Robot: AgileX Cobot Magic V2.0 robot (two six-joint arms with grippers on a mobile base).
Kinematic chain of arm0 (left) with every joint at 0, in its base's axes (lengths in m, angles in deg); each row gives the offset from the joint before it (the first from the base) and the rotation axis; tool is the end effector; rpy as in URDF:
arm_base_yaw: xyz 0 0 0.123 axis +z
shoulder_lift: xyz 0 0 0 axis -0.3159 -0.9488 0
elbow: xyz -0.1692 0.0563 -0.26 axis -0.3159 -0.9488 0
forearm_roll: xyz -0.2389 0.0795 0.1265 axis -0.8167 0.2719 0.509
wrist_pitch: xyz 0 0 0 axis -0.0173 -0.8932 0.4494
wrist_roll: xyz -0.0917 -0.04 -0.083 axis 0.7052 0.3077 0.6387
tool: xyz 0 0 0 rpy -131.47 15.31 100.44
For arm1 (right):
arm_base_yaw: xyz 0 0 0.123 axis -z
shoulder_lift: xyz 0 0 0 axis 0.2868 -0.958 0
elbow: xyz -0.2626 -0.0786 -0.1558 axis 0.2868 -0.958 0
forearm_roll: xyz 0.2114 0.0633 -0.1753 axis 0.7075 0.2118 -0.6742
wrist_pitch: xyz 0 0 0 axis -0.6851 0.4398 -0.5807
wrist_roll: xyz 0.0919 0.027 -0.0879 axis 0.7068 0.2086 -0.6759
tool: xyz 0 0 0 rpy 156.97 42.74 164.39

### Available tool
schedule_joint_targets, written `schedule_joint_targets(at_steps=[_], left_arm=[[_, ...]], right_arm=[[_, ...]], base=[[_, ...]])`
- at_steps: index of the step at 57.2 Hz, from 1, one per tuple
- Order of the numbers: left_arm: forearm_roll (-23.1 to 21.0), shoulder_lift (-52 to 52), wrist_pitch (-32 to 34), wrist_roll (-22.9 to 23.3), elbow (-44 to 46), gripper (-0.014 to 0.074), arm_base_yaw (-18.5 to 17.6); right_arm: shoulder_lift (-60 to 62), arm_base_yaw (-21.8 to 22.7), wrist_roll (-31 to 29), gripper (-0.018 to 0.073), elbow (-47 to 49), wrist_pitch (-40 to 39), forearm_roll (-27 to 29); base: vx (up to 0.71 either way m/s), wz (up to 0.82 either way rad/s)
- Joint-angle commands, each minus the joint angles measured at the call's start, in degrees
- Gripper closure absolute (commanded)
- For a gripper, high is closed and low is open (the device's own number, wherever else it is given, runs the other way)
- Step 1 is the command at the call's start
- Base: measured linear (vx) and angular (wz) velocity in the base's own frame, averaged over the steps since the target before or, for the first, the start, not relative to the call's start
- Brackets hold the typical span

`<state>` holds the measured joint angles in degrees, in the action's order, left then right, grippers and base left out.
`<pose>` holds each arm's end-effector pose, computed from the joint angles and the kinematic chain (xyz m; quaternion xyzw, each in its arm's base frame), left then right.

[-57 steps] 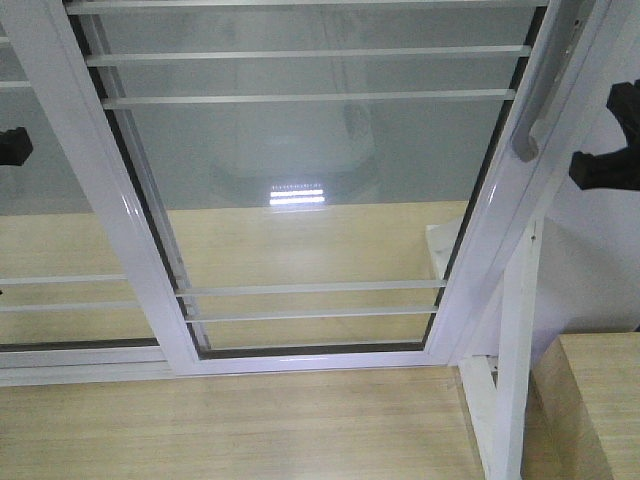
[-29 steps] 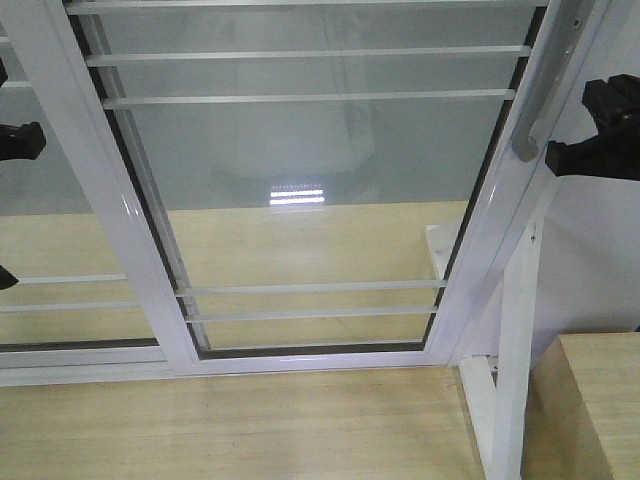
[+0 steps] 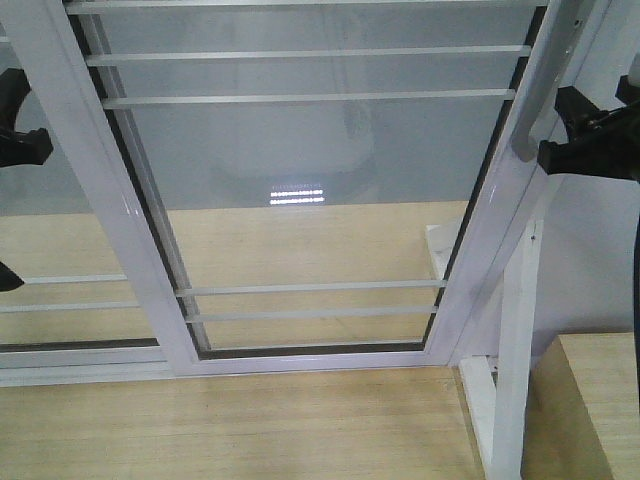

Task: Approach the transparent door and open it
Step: 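Raise both arms and bring the right gripper to the door handle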

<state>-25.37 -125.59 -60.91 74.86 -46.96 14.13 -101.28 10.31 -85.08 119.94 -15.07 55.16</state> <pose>0.2869 -0.0262 0.3179 0.0726 0.7264 -0.0073 0.6834 0.2928 0.0307 0.3066 -0.0832 0.7553 -0.0089 0.6501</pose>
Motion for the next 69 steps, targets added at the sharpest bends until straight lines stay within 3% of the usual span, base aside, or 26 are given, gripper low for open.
schedule_joint_targets(at_steps=[1, 17, 28, 56, 69], left_arm=[[-0.4, 0.0, 4.8, 0.2, 2.3, 0.0097, -0.3], [-0.4, -0.4, 5.2, 0.2, 2.3, 0.0093, -0.3], [-0.4, -0.4, 5.2, 0.2, 2.3, 0.0093, -0.3], [-0.4, -0.4, 5.1, 0.2, 2.3, 0.0093, -0.3], [-0.4, -0.4, 4.8, 0.2, 2.3, 0.0093, -0.3]], right_arm=[[-1.0, 0.8, -0.4, 0.0115, 2.1, -9.0, 1.4], [-9.6, 1.4, -0.7, 0.0117, 2.1, -26.1, 7.3], [-17.0, 1.4, -0.2, 0.0117, 2.2, -34.9, 8.3], [-35.8, 1.4, 0.2, 0.0117, 13.5, -42.4, 8.6], [-41.0, 3.8, 0.7, 0.0117, 18.3, -43.0, 7.3]], base=[[0.0, 0.0], [0.0, 0.0], [0.0, 0.0], [0.0, 0.0], [0.0, 0.0]])
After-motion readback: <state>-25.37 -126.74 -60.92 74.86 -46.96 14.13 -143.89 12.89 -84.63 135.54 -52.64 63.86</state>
